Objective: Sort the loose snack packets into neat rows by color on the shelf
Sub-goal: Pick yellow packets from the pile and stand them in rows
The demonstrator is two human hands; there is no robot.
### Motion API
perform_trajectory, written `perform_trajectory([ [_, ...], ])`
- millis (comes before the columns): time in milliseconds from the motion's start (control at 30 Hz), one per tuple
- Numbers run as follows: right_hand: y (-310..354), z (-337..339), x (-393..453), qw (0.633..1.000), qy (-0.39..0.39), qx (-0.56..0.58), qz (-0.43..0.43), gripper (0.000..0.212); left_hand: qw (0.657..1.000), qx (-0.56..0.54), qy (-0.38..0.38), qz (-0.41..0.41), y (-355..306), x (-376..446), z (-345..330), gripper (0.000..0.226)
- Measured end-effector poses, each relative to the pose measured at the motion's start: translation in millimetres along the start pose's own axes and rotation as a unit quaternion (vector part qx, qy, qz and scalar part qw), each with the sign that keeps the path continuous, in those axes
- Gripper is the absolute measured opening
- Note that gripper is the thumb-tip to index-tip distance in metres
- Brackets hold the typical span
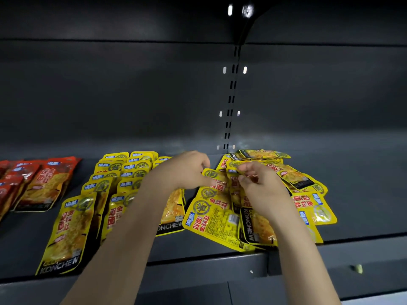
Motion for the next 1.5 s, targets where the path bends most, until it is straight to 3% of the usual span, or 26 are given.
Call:
perform_trajectory([
  [333, -14, 18, -2, 1.0, -0.02, 0.008, -0.015, 0.023, 0.989, 0.061, 0.116, 0.068, 16, 48, -16, 0.088],
  [467, -14, 26, -3, 0.999, -0.029, 0.009, -0.013, 0.023, 0.983, 0.064, 0.142, 0.094, 21, 52, -24, 0.076],
  [567, -17, 28, -2, 0.999, -0.033, 0.014, -0.015, 0.023, 0.99, 0.033, 0.099, 0.1, 20, 57, -20, 0.052],
  [700, -17, 27, -2, 0.999, -0.034, 0.015, -0.017, 0.024, 0.996, 0.023, 0.013, 0.091, 12, 56, 1, 0.042],
  [800, -14, 26, -3, 0.999, -0.032, 0.015, -0.01, 0.027, 0.997, 0.021, -0.034, 0.07, 6, 53, 13, 0.017],
  [967, -8, 19, 1, 1.0, -0.025, 0.006, 0.004, 0.027, 0.977, -0.015, -0.197, 0.076, 1, 33, 54, 0.015],
  [1100, 5, 11, 2, 0.999, -0.015, -0.027, 0.036, 0.024, 0.938, -0.054, -0.333, 0.083, 12, -4, 89, 0.025],
  [1233, 26, -3, -1, 0.994, 0.041, -0.054, 0.08, 0.017, 0.844, -0.239, -0.464, 0.121, 52, -60, 81, 0.017],
  [1400, 42, -27, 0, 0.985, 0.102, -0.104, 0.095, 0.009, 0.731, -0.393, -0.538, 0.148, 90, -115, 45, 0.016],
  [1500, 45, -44, -4, 0.979, 0.149, -0.113, 0.084, 0.016, 0.7, -0.441, -0.544, 0.141, 93, -138, 40, 0.023],
])
Point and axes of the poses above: each hand's wrist, its own x-axis towards the middle knuckle, its own z-axis out of the back of the hand, y = z × x, the point moved 9 cm from there along x, towards the middle knuckle, and after that the axes turned 12 degrees about -z, right-handed, at the moved point
